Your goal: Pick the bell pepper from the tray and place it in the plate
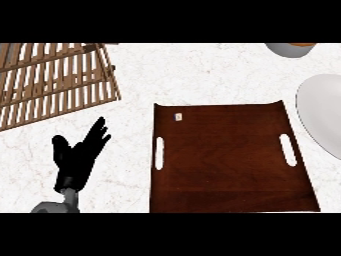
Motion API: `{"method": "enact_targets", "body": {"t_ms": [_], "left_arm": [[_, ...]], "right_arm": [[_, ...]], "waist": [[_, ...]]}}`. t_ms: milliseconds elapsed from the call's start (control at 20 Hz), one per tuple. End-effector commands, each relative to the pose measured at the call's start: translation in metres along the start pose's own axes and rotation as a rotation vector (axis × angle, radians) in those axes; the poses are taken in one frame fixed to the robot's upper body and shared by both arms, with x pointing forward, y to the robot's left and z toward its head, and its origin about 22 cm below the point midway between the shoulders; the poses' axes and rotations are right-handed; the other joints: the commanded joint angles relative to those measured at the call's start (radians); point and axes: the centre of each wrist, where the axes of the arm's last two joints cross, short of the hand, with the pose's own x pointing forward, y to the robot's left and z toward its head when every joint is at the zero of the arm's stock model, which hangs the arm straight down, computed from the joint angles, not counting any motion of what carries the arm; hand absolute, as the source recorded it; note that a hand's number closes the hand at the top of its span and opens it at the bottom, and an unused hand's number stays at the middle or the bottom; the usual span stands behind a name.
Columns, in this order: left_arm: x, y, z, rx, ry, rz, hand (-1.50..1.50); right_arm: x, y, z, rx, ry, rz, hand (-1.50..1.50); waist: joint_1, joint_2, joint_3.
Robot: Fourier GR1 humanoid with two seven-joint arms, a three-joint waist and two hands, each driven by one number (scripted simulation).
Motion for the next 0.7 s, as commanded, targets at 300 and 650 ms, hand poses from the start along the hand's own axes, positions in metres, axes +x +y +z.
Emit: {"method": "enact_targets", "body": {"t_ms": [300,650], "left_arm": [[-0.005,0.003,0.002,0.015,0.034,0.005,0.00],[-0.003,0.005,0.012,0.021,0.045,0.007,0.00]], "right_arm": [[-0.041,0.044,0.005,0.254,0.448,0.083,-1.50],[-0.076,0.075,0.025,0.301,0.420,-0.103,-1.50]], "waist": [[-0.028,-0.009,-0.001],[-0.031,-0.018,-0.001]]}}
